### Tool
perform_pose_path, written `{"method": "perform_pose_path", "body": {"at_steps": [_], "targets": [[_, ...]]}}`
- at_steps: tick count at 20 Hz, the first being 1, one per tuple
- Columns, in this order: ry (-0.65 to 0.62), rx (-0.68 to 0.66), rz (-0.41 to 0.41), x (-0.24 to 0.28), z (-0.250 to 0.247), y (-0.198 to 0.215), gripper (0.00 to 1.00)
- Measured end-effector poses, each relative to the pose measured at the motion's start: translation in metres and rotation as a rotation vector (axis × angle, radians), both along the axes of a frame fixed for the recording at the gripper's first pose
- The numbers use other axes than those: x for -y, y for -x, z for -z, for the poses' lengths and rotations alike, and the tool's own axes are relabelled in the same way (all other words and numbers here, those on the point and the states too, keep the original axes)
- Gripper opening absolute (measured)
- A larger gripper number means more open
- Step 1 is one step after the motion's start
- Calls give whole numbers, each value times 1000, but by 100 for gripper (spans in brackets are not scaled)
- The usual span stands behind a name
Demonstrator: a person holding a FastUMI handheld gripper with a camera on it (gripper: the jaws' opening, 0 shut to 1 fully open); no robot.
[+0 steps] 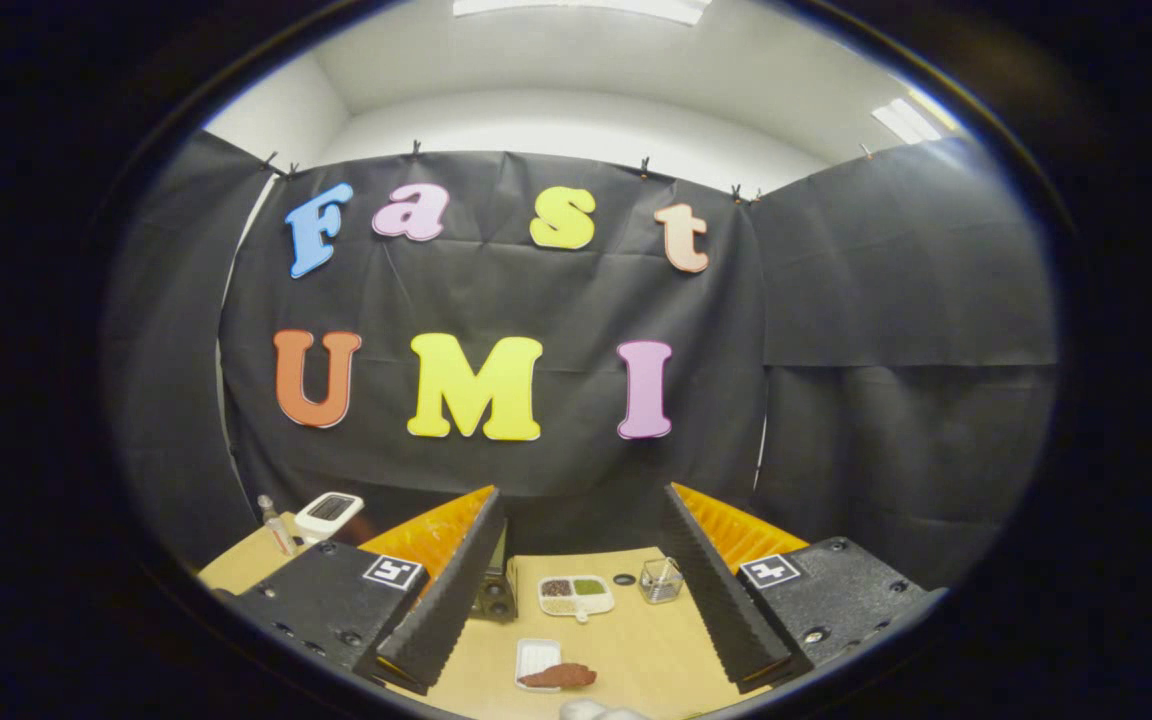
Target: Open the toaster oven, put the food inside, and close the toaster oven door.
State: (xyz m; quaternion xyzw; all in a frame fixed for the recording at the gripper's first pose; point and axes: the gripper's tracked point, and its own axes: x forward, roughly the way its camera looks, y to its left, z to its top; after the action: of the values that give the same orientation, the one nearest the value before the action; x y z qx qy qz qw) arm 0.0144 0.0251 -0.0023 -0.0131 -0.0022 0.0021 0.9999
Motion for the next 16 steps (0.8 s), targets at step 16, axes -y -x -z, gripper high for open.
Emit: {"method": "perform_pose_path", "body": {"at_steps": [16], "targets": [[-41, -122, -115, -201, 146, -153, 100]]}}
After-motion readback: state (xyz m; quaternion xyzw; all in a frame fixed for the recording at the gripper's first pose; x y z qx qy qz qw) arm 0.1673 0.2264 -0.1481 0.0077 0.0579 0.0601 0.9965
